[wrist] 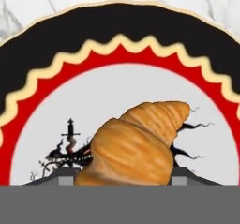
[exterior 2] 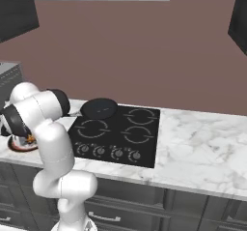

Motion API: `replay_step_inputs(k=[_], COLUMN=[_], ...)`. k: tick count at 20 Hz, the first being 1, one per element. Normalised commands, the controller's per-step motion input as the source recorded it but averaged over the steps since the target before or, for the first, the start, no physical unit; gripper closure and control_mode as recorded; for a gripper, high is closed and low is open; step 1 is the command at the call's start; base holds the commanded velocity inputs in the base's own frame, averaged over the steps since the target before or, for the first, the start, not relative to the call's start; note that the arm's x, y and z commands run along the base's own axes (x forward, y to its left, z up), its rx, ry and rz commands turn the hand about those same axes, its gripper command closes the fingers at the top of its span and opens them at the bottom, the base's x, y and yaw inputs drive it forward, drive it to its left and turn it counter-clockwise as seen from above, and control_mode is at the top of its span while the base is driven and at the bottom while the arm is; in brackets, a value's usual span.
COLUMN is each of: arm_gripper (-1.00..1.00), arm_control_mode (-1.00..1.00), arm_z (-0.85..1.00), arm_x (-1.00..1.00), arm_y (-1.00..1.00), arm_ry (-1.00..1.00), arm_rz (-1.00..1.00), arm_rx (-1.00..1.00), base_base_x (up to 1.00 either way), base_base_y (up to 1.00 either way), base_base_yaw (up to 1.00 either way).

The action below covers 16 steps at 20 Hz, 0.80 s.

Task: Pick the croissant and place it on the pan. Then turn on the stove to warm the croissant.

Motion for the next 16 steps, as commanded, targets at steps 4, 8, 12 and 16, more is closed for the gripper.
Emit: replay_step_inputs(k=[4,8,12,16], arm_gripper=[1.0,1.0,1.0,1.0], arm_control_mode=[-1.0,-1.0,-1.0,-1.0], arm_z=[0.07,0.6,0.93,0.99], arm_x=[-0.41,-0.52,-0.17,0.0], arm_y=[-0.22,-0.23,-0.18,-0.32], arm_ry=[-0.14,-0.15,-0.04,0.0], arm_rz=[-0.05,-0.1,-0.12,-0.14], arm_rx=[0.01,0.05,0.08,0.11], base_base_x=[0.0,0.0,0.0,0.0], base_base_y=[0.0,0.0,0.0,0.0], base_base_yaw=[0.0,0.0,0.0,0.0])
